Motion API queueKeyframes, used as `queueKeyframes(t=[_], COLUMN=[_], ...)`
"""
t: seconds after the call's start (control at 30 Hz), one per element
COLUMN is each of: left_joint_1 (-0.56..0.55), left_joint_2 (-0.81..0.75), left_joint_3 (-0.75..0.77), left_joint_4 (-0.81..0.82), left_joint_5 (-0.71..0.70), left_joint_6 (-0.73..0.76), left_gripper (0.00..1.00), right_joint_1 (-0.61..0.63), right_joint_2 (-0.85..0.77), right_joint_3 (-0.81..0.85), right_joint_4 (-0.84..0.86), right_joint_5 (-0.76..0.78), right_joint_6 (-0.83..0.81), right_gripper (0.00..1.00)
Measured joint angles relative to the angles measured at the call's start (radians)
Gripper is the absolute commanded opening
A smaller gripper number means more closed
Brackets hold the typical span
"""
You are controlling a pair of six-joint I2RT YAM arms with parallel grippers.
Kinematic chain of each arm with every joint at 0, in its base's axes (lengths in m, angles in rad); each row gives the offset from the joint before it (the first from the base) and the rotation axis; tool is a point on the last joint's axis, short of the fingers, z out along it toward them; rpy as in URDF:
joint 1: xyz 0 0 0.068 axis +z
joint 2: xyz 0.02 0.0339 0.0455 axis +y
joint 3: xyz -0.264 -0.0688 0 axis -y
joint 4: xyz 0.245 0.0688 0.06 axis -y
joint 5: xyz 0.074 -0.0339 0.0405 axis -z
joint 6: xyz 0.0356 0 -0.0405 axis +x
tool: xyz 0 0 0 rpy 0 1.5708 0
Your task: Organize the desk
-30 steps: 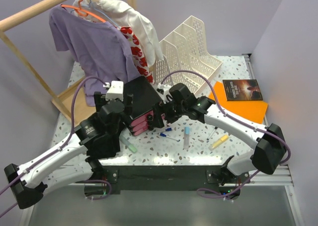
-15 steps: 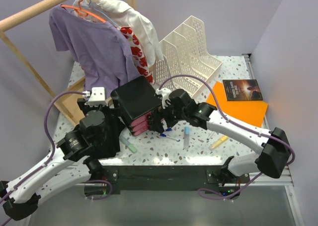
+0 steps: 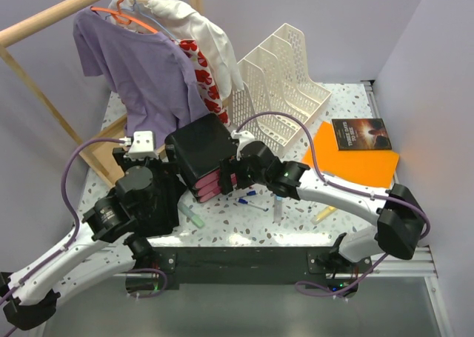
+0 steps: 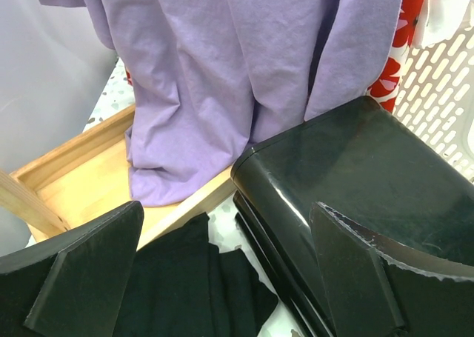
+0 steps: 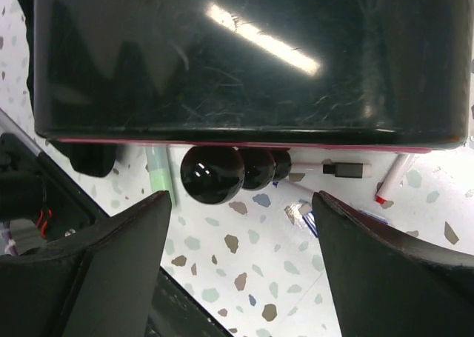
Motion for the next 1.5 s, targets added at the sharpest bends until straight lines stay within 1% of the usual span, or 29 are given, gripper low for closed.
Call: queueKeyframes(t=[0.03,0.07,0.1,0.2,0.3,0.37,0.4,0.43,0.53,0.63,0.7,0.77,1.0,1.1,1.2,1.33,1.43,1.47,1.5], left_joint_1=[0.000,0.000,0.000,0.001,0.003,0.006,0.007,0.009,0.011,0.013,0.013,0.013,0.019,0.020,0.023,0.027,0.032,0.033,0.033], left_joint_2=[-0.002,-0.003,-0.003,-0.003,-0.003,-0.004,-0.004,-0.004,-0.004,-0.003,-0.003,-0.003,0.005,0.014,0.024,0.042,0.051,0.053,0.055], left_joint_3=[-0.002,-0.003,-0.003,-0.007,-0.009,-0.009,-0.009,-0.009,-0.009,-0.010,-0.010,-0.010,-0.014,-0.014,-0.014,-0.014,-0.014,-0.014,-0.014], left_joint_4=[0.000,0.000,0.000,0.000,-0.001,-0.001,-0.001,-0.001,-0.001,-0.001,0.000,0.000,0.000,0.000,0.000,0.000,0.000,0.000,0.000], left_joint_5=[0.000,0.000,0.000,0.000,0.000,0.000,0.000,0.001,0.002,0.004,0.005,0.005,0.010,0.014,0.019,0.020,0.022,0.022,0.022], left_joint_6=[0.000,0.000,0.000,0.000,0.001,0.001,0.001,0.002,0.003,0.004,0.004,0.004,0.010,0.011,0.011,0.012,0.018,0.018,0.018], left_gripper=[1.00,1.00,1.00,1.00,1.00,1.00,1.00,1.00,1.00,1.00,1.00,1.00,1.00,1.00,1.00,1.00,1.00,1.00,1.00], right_joint_1=[0.000,0.000,0.000,0.000,0.006,0.007,0.007,0.007,0.008,0.007,0.006,0.006,0.005,0.005,0.005,0.006,0.008,0.008,0.010], right_joint_2=[0.004,0.010,0.016,0.035,0.047,0.055,0.057,0.058,0.059,0.059,0.059,0.059,0.035,-0.029,-0.108,-0.205,-0.253,-0.267,-0.279], right_joint_3=[0.001,0.003,0.003,0.004,0.010,0.013,0.015,0.016,0.018,0.021,0.021,0.021,-0.007,-0.068,-0.137,-0.214,-0.257,-0.272,-0.285], right_joint_4=[0.001,0.003,0.008,0.031,0.051,0.061,0.063,0.067,0.071,0.072,0.072,0.072,0.079,0.082,0.080,0.068,0.062,0.060,0.059], right_joint_5=[0.010,0.021,0.025,0.027,0.027,0.032,0.034,0.034,0.035,0.045,0.048,0.048,0.037,0.019,0.002,-0.018,-0.030,-0.036,-0.040], right_joint_6=[0.007,0.016,0.024,0.043,0.051,0.053,0.055,0.056,0.061,0.069,0.076,0.077,0.095,0.109,0.114,0.117,0.117,0.117,0.117], right_gripper=[0.74,0.68,0.65,0.56,0.55,0.52,0.51,0.46,0.41,0.26,0.19,0.14,0.13,0.13,0.15,0.20,0.29,0.37,0.41])
